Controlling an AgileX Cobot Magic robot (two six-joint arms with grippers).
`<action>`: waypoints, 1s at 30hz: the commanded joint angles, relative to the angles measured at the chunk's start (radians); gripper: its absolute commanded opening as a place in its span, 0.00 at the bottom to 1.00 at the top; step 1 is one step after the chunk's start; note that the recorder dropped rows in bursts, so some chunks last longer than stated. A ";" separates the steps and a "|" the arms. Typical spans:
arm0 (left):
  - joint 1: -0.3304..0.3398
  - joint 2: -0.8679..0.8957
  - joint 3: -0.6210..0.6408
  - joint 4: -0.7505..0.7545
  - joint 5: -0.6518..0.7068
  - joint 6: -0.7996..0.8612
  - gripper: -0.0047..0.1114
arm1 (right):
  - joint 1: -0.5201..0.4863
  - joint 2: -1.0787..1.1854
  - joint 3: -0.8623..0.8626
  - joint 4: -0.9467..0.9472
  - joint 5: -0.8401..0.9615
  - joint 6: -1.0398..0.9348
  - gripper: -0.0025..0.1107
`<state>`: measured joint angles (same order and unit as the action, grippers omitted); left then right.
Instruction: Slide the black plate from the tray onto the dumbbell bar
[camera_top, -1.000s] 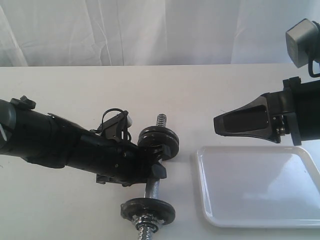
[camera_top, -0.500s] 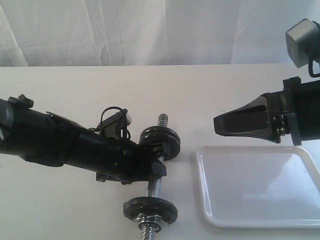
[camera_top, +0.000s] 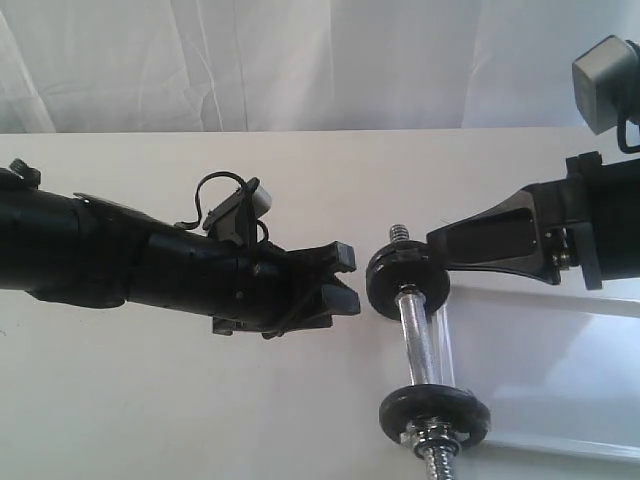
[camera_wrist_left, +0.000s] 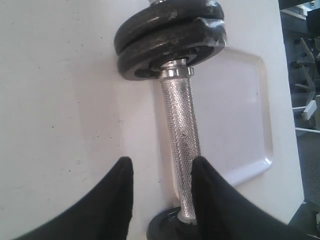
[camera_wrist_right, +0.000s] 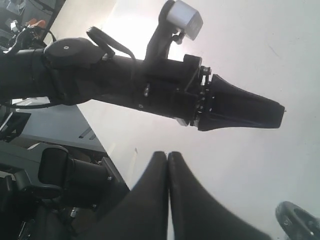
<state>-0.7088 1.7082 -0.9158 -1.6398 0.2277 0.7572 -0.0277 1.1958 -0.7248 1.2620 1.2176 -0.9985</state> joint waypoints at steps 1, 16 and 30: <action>-0.001 -0.005 0.002 -0.012 0.001 0.004 0.42 | -0.004 -0.008 0.006 -0.082 -0.072 0.066 0.02; -0.001 -0.005 0.002 0.013 0.007 0.032 0.42 | -0.004 0.064 0.006 -0.295 -0.302 0.315 0.02; -0.001 0.042 0.002 0.026 0.062 0.038 0.28 | -0.004 0.064 0.006 -0.295 -0.302 0.315 0.02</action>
<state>-0.7088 1.7293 -0.9158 -1.6106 0.2418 0.7857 -0.0282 1.2605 -0.7248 0.9712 0.9203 -0.6868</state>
